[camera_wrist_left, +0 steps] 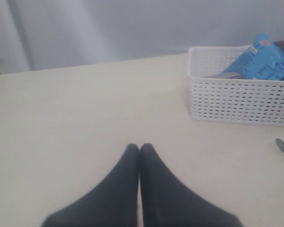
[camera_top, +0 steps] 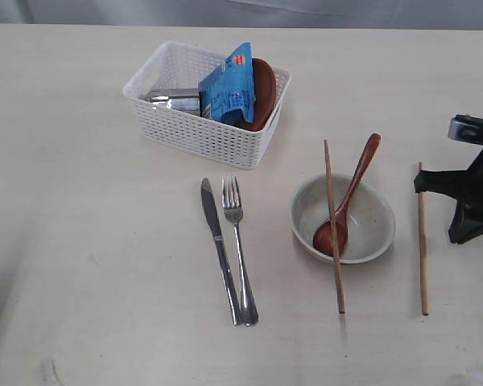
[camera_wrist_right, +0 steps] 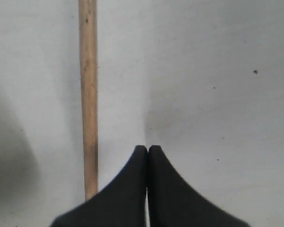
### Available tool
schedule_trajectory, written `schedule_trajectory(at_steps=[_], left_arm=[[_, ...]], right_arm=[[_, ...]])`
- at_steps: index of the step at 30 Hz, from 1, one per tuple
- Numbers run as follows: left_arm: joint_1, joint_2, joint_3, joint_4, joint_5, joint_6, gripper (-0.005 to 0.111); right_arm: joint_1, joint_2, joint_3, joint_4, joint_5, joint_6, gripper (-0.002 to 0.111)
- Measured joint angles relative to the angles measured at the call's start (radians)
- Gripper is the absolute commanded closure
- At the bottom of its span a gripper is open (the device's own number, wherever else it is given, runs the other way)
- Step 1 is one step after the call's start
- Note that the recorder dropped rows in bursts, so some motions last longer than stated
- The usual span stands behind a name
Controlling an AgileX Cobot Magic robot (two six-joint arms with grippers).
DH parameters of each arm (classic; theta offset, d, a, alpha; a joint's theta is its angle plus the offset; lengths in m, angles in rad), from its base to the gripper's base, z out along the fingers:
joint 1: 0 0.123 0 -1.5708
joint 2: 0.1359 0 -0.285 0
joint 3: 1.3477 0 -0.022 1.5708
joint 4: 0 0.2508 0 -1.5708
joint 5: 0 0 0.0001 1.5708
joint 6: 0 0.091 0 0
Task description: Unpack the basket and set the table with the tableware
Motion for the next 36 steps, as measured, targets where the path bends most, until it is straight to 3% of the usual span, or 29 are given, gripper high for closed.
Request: schedule_trajectory(at_steps=[3, 8, 10, 18, 25, 32, 36], left_arm=[[0.0, 0.0, 0.0, 0.0, 0.0, 0.0, 0.107], [0.0, 0.0, 0.0, 0.0, 0.0, 0.0, 0.107], [0.0, 0.0, 0.0, 0.0, 0.0, 0.0, 0.107], [0.0, 0.0, 0.0, 0.0, 0.0, 0.0, 0.107], [0.0, 0.0, 0.0, 0.0, 0.0, 0.0, 0.107], [0.0, 0.0, 0.0, 0.0, 0.0, 0.0, 0.107], [0.0, 0.0, 0.0, 0.0, 0.0, 0.0, 0.107]], right_arm=[[0.0, 0.004, -0.026, 0.006, 0.015, 0.008, 0.103], [0.0, 0.004, -0.062, 0.042, 0.039, 0.001, 0.065], [0.0, 0.004, -0.062, 0.074, 0.034, -0.014, 0.059], [0.079, 0.004, -0.062, 0.153, -0.041, -0.03, 0.06], [0.127, 0.004, -0.062, 0.069, -0.096, 0.099, 0.08], [0.127, 0.011, -0.062, 0.024, -0.097, 0.141, 0.068], [0.127, 0.043, -0.062, 0.018, -0.108, 0.151, 0.07]])
